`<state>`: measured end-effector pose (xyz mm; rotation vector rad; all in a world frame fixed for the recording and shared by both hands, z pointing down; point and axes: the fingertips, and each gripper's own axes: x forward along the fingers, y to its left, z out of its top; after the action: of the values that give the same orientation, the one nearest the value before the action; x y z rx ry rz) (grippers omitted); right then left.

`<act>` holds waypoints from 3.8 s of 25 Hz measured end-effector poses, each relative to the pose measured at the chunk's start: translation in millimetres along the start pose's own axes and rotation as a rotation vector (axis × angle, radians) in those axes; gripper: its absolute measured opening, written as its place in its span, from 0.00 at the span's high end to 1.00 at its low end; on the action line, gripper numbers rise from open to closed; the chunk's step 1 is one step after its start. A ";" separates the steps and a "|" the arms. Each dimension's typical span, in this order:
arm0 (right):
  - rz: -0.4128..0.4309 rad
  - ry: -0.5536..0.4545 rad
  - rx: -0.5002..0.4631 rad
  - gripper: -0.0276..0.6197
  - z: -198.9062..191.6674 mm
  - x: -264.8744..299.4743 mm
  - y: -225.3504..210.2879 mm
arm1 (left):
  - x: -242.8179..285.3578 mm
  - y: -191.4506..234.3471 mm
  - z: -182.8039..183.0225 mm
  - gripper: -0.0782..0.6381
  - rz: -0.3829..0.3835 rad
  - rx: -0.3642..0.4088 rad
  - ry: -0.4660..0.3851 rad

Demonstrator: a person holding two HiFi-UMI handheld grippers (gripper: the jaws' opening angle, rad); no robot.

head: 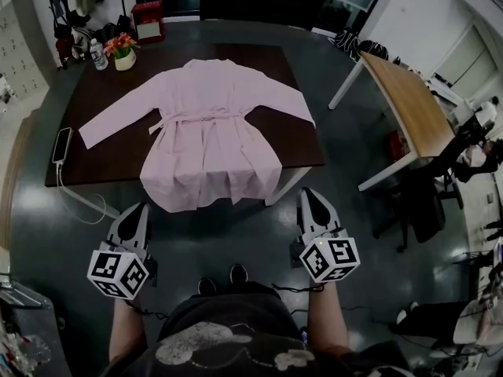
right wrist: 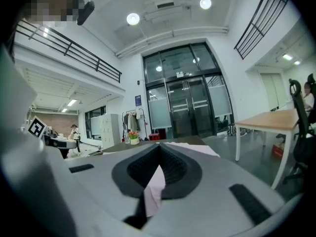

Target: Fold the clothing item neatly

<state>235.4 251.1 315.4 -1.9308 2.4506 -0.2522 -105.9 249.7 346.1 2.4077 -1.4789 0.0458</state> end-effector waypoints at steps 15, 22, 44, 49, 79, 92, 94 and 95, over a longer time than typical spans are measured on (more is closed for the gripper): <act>-0.148 -0.076 0.034 0.97 -4.9 -19.6 -30.8 | 23.4 10.6 -16.0 0.88 -0.051 -0.003 0.043; -0.143 -0.086 0.086 0.97 -7.4 37.7 -104.2 | 80.2 1.2 -11.8 0.88 0.042 -0.016 0.040; -0.194 0.110 0.094 0.97 -46.0 180.7 -348.1 | 309.1 -106.2 2.2 0.88 0.115 0.030 0.070; -0.222 0.193 0.101 0.97 -69.7 198.8 -361.7 | 359.2 -105.3 -6.4 0.88 0.040 0.026 0.124; 0.225 0.636 0.061 0.81 -253.8 316.2 -400.0 | 497.1 -172.0 -67.3 0.88 0.114 0.078 0.382; 0.075 0.553 -0.030 0.94 -195.7 321.7 -449.6 | 500.8 -162.1 -62.2 0.88 0.176 0.030 0.330; 0.048 0.504 -0.061 0.94 -168.7 328.4 -452.5 | 496.6 -156.1 -53.9 0.88 0.182 0.031 0.303; 0.037 0.477 -0.077 0.94 -153.3 333.1 -451.3 | 493.3 -151.3 -48.6 0.88 0.187 0.032 0.287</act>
<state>574.7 -154.7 557.0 -2.0482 2.8098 -0.7021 262.6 -100.1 448.2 2.1676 -1.5670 0.4404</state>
